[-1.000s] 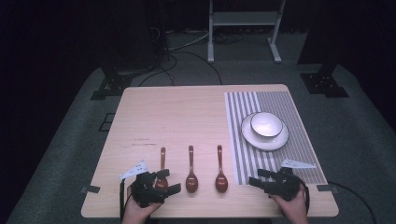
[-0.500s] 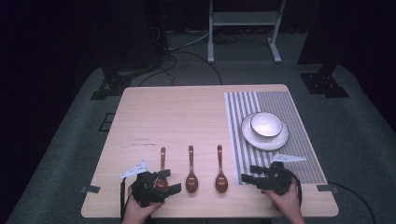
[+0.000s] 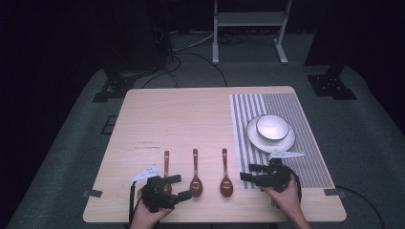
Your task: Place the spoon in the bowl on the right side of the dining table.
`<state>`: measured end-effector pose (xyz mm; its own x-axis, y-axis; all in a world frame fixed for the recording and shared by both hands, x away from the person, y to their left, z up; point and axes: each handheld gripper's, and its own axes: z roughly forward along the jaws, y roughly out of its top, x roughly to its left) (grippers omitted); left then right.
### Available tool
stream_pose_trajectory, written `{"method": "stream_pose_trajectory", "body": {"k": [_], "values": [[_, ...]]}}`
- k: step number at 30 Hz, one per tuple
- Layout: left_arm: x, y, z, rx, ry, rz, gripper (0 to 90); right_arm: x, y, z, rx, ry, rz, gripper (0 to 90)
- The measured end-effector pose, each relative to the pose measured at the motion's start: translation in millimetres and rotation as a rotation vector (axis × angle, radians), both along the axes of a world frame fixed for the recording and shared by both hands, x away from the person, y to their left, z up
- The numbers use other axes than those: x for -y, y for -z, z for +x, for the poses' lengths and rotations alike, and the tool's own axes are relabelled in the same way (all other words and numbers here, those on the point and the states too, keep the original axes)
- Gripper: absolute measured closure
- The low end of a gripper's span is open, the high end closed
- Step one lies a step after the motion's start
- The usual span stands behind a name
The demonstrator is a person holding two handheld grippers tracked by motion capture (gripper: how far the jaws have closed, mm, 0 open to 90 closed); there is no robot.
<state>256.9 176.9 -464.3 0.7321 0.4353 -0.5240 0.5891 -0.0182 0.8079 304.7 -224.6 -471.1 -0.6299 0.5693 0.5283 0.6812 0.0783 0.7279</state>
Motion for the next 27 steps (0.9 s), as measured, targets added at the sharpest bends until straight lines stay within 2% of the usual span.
{"method": "stream_pose_trajectory", "body": {"k": [24,27], "values": [[26.6,7.4,-0.2,-0.033,0.08,0.031,0.2,-15.1,-10.5,20.7,-0.015,-0.024,-0.014,22.6],[29.7,8.3,-1.5,-0.037,0.093,0.035,0.2,-16.7,-14.0,21.4,-0.005,-0.029,-0.015,22.6]]}}
